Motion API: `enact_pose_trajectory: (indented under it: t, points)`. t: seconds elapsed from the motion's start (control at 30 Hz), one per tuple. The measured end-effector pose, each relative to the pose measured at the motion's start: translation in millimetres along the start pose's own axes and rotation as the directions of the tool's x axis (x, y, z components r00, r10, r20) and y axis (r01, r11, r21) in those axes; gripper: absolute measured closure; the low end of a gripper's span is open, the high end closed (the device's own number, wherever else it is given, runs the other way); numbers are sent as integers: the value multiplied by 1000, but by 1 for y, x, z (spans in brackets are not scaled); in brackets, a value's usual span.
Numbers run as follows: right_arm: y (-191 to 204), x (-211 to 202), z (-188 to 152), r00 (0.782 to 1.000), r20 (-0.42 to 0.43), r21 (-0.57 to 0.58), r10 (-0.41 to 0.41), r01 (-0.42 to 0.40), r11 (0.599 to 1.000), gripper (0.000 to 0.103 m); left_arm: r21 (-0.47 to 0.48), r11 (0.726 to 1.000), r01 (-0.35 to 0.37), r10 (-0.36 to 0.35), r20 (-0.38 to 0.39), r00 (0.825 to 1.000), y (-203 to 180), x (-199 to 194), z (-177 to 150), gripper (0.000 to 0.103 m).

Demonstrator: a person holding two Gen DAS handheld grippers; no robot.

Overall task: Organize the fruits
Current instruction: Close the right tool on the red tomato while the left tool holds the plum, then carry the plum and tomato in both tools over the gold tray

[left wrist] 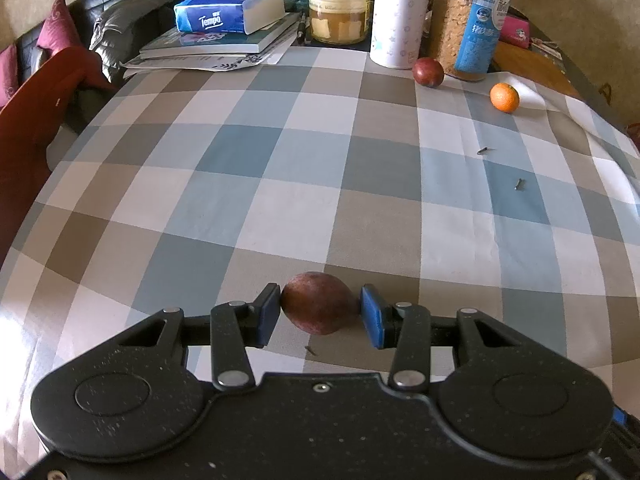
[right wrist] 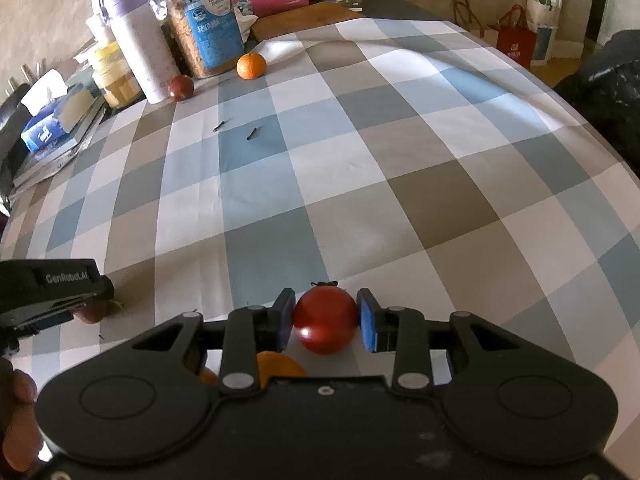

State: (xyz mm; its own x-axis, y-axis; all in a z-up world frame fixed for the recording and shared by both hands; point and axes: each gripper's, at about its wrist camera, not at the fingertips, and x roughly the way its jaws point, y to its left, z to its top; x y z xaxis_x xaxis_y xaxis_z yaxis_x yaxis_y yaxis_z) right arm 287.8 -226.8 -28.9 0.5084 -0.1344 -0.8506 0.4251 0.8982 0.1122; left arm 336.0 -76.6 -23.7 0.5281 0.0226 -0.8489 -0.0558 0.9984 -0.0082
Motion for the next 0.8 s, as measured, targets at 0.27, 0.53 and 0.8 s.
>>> enact_pose_trajectory:
  t: [0.27, 0.53, 0.8]
  points:
    - [-8, -9, 3, 998, 52, 55, 38, -41, 998, 68, 3, 1000, 11, -11, 63, 998, 2, -10, 2, 52]
    - [-8, -11, 2, 997, 73, 64, 35, -39, 997, 68, 34, 999, -36, 29, 178, 984, -6, -20, -1, 52]
    - [0, -14, -1, 993, 119, 32, 19, -22, 999, 68, 16, 999, -39, 35, 215, 976, -7, -39, 1, 51]
